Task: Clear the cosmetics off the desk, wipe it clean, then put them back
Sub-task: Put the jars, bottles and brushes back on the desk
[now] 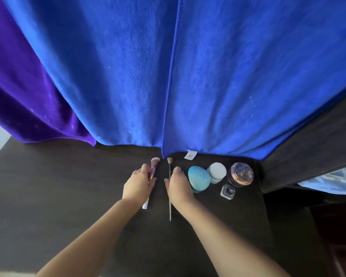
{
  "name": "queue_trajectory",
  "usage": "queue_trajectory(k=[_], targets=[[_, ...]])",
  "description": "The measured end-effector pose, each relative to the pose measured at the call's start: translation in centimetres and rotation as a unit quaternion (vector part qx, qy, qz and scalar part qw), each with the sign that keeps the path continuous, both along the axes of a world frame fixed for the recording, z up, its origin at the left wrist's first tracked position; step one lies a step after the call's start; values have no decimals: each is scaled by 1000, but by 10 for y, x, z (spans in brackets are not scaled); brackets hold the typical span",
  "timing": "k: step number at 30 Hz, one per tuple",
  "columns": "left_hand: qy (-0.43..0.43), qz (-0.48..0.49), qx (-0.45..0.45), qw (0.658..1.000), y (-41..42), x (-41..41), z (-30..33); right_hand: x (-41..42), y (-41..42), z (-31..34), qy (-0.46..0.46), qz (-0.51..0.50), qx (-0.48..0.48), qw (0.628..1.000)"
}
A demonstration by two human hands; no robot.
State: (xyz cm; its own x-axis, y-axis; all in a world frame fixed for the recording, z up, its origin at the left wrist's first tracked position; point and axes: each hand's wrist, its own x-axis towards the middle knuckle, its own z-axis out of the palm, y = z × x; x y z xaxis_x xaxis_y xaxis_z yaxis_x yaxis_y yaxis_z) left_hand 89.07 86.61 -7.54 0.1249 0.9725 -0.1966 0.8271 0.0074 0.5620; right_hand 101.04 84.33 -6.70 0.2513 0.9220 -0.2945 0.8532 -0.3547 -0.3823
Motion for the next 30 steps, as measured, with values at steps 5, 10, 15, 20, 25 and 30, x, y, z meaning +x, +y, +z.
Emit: queue_trajectory(k=[5, 10, 15, 20, 25, 30], targets=[[-30, -13, 44, 999, 1, 4, 23, 3, -4, 32, 64, -16, 5, 998], [-94, -55, 166, 980, 4, 37, 84, 48, -26, 104, 157, -22, 136, 978], [-196, -156, 281, 926, -20, 118, 160, 144, -73, 185, 98, -52, 268, 957], [-273, -337, 321, 842, -74, 224, 234, 268, -139, 257, 43, -119, 394, 910], [-310, -417, 323, 791, -117, 357, 276, 398, -157, 286, -16, -195, 457, 868], [-359, -228, 230, 875, -83, 463, 293, 466, -118, 282, 15, -241, 419, 875]])
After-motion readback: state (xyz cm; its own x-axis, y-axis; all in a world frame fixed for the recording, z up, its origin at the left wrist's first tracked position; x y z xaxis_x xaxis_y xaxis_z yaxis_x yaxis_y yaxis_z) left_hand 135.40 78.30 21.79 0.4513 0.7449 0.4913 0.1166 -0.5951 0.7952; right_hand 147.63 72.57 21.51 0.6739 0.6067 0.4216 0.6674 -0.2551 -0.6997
